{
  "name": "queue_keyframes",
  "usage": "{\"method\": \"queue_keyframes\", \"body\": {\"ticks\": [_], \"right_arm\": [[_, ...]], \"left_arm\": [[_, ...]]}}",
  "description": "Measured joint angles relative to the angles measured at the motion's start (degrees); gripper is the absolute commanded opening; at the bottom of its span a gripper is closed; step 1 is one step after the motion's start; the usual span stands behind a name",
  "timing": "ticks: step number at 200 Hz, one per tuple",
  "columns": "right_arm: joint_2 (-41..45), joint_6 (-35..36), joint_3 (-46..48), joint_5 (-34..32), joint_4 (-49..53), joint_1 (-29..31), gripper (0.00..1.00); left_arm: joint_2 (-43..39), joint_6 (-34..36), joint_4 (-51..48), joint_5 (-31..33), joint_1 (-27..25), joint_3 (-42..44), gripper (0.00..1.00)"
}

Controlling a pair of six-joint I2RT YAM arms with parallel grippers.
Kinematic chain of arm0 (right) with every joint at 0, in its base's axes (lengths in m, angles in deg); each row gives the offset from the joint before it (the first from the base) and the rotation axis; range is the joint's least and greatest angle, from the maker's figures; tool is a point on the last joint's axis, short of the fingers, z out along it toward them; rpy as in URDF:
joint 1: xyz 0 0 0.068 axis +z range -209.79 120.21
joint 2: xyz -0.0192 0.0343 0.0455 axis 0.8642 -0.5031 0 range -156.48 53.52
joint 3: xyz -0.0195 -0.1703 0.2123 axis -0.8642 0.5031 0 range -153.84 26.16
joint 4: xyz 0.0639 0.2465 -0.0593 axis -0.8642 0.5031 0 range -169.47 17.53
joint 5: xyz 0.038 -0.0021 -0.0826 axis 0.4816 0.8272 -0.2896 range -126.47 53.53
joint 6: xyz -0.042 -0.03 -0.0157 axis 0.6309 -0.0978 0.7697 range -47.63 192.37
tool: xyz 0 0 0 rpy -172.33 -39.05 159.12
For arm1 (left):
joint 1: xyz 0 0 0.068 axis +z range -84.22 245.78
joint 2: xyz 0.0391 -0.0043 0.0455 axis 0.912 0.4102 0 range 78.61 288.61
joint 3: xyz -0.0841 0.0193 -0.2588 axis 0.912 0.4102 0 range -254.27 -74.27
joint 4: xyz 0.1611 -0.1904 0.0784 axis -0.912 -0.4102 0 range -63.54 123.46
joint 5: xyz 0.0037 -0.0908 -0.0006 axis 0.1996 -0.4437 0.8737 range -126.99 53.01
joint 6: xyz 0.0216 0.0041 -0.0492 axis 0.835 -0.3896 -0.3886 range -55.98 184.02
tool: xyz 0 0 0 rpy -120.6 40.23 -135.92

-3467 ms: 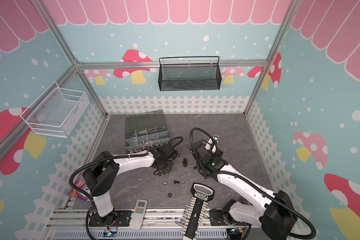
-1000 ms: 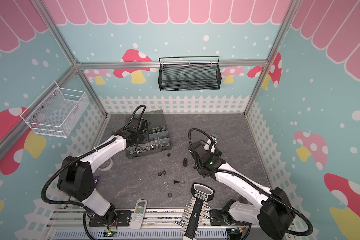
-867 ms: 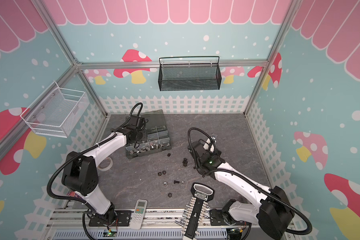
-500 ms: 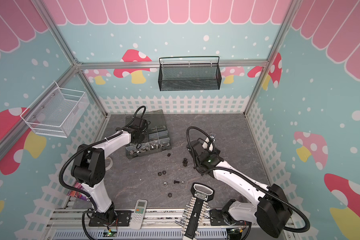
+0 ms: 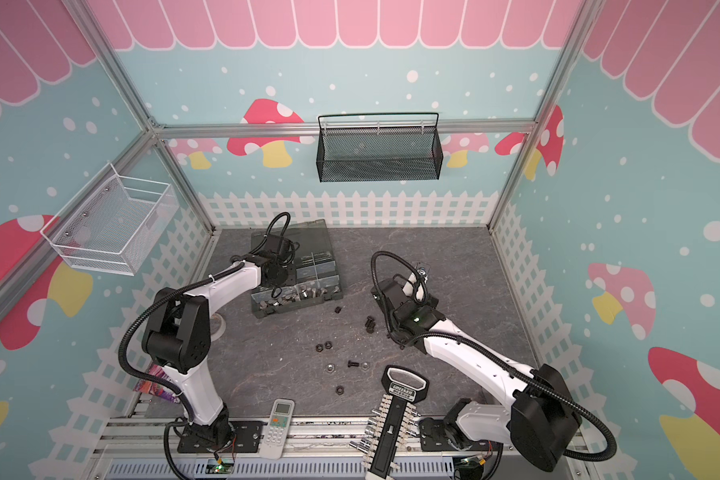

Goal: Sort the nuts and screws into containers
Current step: 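Move the left gripper back over the nuts while the right gripper lowers toward the table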

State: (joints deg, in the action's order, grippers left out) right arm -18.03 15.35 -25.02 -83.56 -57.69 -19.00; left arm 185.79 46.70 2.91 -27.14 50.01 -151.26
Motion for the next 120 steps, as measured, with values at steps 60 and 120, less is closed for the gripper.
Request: {"method": "queue_keyframes", "body": {"ticks": [60,120], "right_arm": [[0.00,0.20,-0.09,0.02,0.09,0.00,0.98],[-0.11,0.66,-0.35,0.02,0.11,-0.02,0.98]], "left_arm": [[-6.05,-0.04,-0.11,-0.98,-0.07,4.59,0.43],[-17.33,-0.87,3.32,-3.89,-7.41,13.38,0.46]]}}
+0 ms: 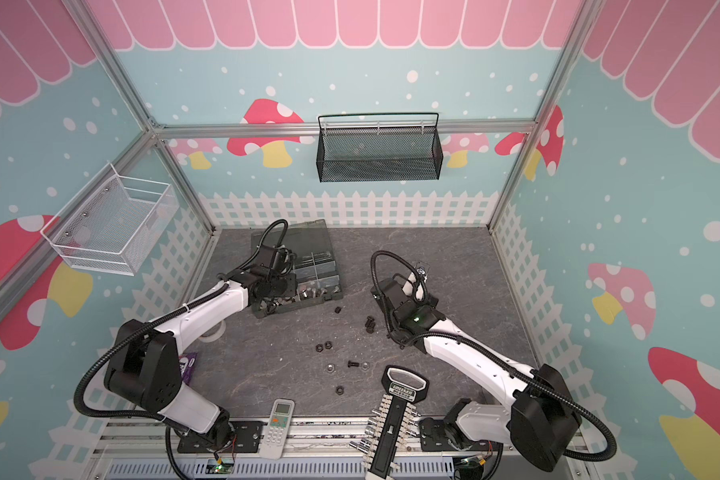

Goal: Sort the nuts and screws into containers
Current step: 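Move the left gripper back over the nuts while the right gripper lowers toward the table, then close the left gripper on a silver hex nut and lift it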

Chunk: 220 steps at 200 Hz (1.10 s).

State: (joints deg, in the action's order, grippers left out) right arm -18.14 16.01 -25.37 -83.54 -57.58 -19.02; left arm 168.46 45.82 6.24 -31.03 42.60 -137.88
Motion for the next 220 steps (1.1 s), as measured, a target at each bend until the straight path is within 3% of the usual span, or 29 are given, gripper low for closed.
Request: {"method": "queue_keyframes", "body": {"ticks": [75,135,170,220], "right_arm": [[-1.77,0.28,-1.57,4.50,2.43,-5.31,0.98],[-5.03,0.94,-1.81,10.34,4.35,-8.35,0.98],[-6.64,1.31,-2.73,12.22,6.05,-9.40,0.98],[-8.24,2.45,-2.95,15.15,7.30,-11.39,0.98]], "left_arm": [[-6.21,-1.11,3.96,-6.62,-16.87,11.34,0.47],[-5.35,0.15,1.09,-7.13,-27.43,13.44,0.49],[-2.64,0.94,-2.86,-5.49,-31.34,12.98,0.49],[-1.07,1.09,-6.29,-4.61,-32.87,12.72,0.49]]}}
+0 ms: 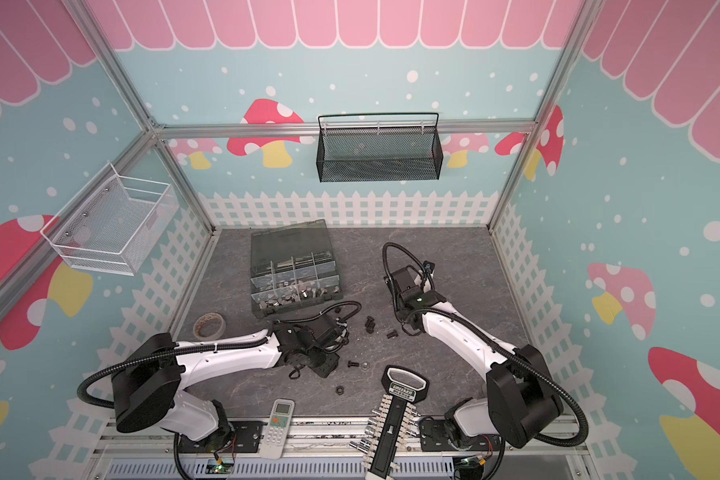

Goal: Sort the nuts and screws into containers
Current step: 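Close the left gripper on a silver hex nut and lift it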

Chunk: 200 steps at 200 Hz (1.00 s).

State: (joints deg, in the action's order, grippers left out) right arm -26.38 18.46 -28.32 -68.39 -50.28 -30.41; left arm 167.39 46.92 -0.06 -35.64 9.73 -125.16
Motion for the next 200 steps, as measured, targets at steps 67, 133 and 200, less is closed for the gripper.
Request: {"method": "queue_keyframes", "body": {"ticks": [67,133,200], "right_arm": [[-3.52,2.03,-1.27,3.54,0.68,-1.73,0.98],[-3.61,2.43,-1.55,3.93,1.29,-2.43,0.98],[-3.23,2.40,-1.55,3.89,1.51,-3.06,0.98]], "left_arm": [[2.95,-0.02,-1.44,1.14,-1.46,-0.63,0.49],[5.86,-0.17,-1.99,3.21,-1.46,-1.79,0.43],[6.40,-0.24,-2.38,3.23,-1.46,-2.38,0.40]]}}
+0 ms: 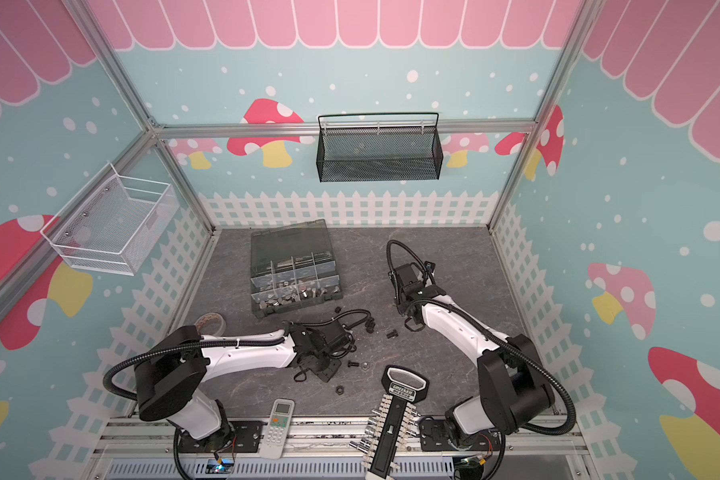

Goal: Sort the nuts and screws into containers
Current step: 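Close the left gripper on a silver hex nut and lift it, then carry the silver hex nut over the nut compartment with the left gripper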

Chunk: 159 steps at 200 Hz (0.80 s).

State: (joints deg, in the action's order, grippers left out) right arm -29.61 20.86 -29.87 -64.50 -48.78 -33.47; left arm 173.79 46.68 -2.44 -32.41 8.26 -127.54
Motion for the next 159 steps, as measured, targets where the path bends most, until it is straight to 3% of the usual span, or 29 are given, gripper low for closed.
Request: {"method": "queue_keyframes", "body": {"ticks": [64,159], "right_arm": [[1.27,-0.28,0.04,-0.57,0.11,-0.09,0.98],[3.08,-0.63,0.20,-1.31,0.17,-0.20,0.98]], "left_arm": [[0.22,-0.07,-0.11,-0.02,-0.02,-0.24,0.28],[-2.08,-0.50,-1.07,1.64,1.92,-0.28,0.22]]}}
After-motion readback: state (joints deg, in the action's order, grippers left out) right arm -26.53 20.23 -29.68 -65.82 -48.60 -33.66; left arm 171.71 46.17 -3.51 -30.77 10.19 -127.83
